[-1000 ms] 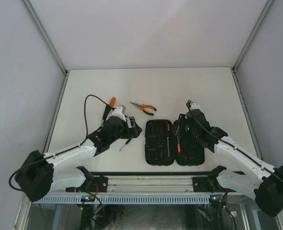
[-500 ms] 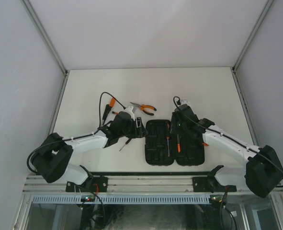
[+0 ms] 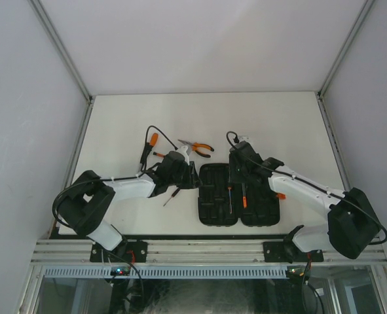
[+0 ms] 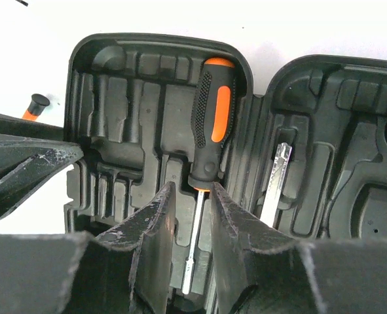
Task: Sort the tools into containers
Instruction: Adjust the screwdriver in the storage box.
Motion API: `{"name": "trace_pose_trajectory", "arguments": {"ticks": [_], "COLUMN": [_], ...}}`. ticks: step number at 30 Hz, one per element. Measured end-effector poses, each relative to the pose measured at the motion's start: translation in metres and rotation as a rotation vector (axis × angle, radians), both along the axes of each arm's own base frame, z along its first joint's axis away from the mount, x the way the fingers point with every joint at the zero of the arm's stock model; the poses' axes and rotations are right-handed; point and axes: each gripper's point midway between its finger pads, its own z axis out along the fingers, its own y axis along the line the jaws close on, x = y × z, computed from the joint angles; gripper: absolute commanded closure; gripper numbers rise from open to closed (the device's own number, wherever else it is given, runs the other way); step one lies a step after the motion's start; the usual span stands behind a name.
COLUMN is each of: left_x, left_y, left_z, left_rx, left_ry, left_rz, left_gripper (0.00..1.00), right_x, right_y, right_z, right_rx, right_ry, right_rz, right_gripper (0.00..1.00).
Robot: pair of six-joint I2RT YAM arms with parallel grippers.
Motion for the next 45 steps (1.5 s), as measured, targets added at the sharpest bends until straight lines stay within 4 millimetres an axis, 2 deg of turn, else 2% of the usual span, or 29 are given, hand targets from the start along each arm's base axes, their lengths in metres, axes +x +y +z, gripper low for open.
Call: {"name": "trace_pose_trajectory", "arguments": {"ticks": [7,18,45], "left_x": [0.002,0.007,0.008], "left_y": [0.004,0.007,0.006], "left_z": [-0.003,-0.003,-0.004], "left_rx": [0.015,0.028,0.031], "left_ry": [0.003,0.006,0.01], "left_rz": [0.017,0.034,0.035], "left_gripper": [0.77,0.8,0.8], "right_x": [0.011,0.02,0.002], "right_y": [0.008,0.003,0.008], "right_z": [-0.011,-0.026,-0.046], "right_rx": [-0.042,-0.103,-0.134], "right_ry": [0.032,0.068,0.166], "right_rz": [0.012,-0.007,0.037], "right_gripper": [0.74,0.78,0.88]}}
